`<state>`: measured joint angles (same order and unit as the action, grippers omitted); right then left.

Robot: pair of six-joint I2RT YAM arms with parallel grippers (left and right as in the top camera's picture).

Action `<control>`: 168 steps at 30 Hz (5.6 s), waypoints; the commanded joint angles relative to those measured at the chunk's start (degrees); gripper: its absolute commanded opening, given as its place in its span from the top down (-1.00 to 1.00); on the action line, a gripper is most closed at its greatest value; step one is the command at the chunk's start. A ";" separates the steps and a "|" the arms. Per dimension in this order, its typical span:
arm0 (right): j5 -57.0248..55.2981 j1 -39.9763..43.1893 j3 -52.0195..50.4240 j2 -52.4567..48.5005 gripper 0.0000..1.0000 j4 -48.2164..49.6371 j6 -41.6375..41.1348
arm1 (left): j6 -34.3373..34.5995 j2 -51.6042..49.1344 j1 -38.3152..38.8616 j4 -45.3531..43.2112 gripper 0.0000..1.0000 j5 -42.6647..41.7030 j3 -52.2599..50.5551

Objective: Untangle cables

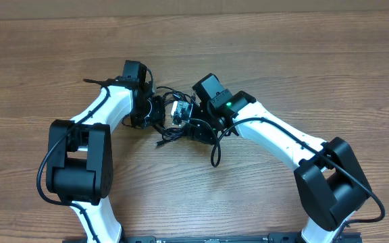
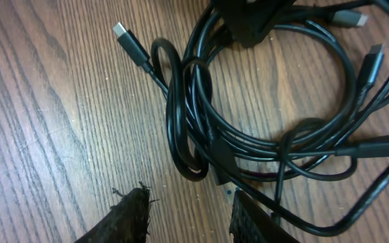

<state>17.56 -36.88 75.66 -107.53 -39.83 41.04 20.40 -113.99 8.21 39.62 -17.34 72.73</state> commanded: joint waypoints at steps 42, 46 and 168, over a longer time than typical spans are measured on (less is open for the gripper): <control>2.80 -1.40 -3.08 -3.15 0.63 7.56 -0.46 | -1.11 -0.26 0.15 0.83 0.54 -3.52 -0.33; 0.39 -1.36 -3.06 -3.19 0.85 7.85 -0.48 | -1.11 -0.26 0.15 0.83 0.55 -3.67 -0.33; 4.11 20.46 18.43 -0.17 -0.68 -31.36 -39.54 | 3.78 2.75 12.11 27.71 0.92 -9.40 4.39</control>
<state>20.60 -16.27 92.68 -109.71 -71.16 1.67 24.93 -112.62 22.17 65.84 -21.08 71.20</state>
